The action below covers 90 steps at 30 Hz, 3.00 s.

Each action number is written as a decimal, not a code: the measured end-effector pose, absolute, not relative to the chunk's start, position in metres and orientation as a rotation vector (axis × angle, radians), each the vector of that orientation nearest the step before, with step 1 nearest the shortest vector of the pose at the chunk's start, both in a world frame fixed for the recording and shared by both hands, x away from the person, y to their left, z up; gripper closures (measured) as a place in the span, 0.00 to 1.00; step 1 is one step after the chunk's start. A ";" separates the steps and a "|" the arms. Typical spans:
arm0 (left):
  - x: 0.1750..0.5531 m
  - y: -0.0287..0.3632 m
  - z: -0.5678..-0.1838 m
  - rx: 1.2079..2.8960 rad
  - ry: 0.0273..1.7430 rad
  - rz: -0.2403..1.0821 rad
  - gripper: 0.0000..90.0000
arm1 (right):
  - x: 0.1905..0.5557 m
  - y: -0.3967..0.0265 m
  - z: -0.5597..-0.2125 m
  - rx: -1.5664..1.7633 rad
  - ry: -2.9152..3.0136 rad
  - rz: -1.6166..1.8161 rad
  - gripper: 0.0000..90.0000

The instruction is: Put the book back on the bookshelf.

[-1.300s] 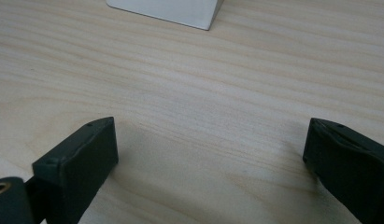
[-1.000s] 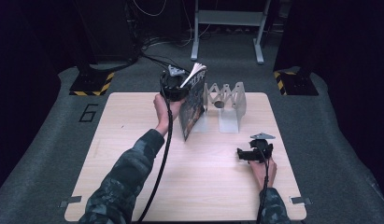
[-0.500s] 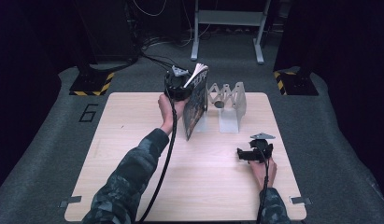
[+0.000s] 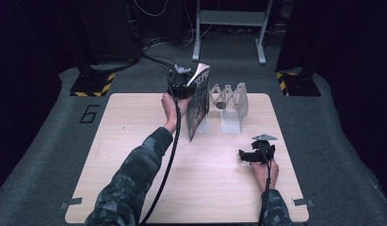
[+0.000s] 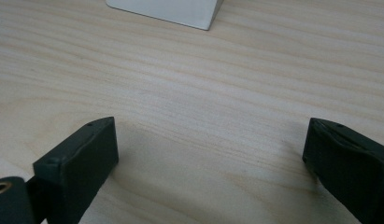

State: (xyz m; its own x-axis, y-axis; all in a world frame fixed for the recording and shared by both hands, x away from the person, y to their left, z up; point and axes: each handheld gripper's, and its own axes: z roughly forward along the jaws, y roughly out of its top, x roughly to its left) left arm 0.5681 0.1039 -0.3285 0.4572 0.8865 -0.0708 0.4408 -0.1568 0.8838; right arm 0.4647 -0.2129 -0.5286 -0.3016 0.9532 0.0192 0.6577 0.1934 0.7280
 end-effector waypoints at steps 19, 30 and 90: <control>0.561 0.135 -0.322 1.725 1.123 0.592 0.35 | 0.465 -0.213 -0.529 1.503 2.029 0.897 0.03; 0.529 0.145 -0.319 1.737 1.034 0.601 0.17 | 0.465 -0.213 -0.529 1.503 2.029 0.896 0.03; 0.513 0.098 -0.493 1.652 1.304 0.283 0.77 | 0.464 -0.213 -0.529 1.501 2.032 0.899 0.04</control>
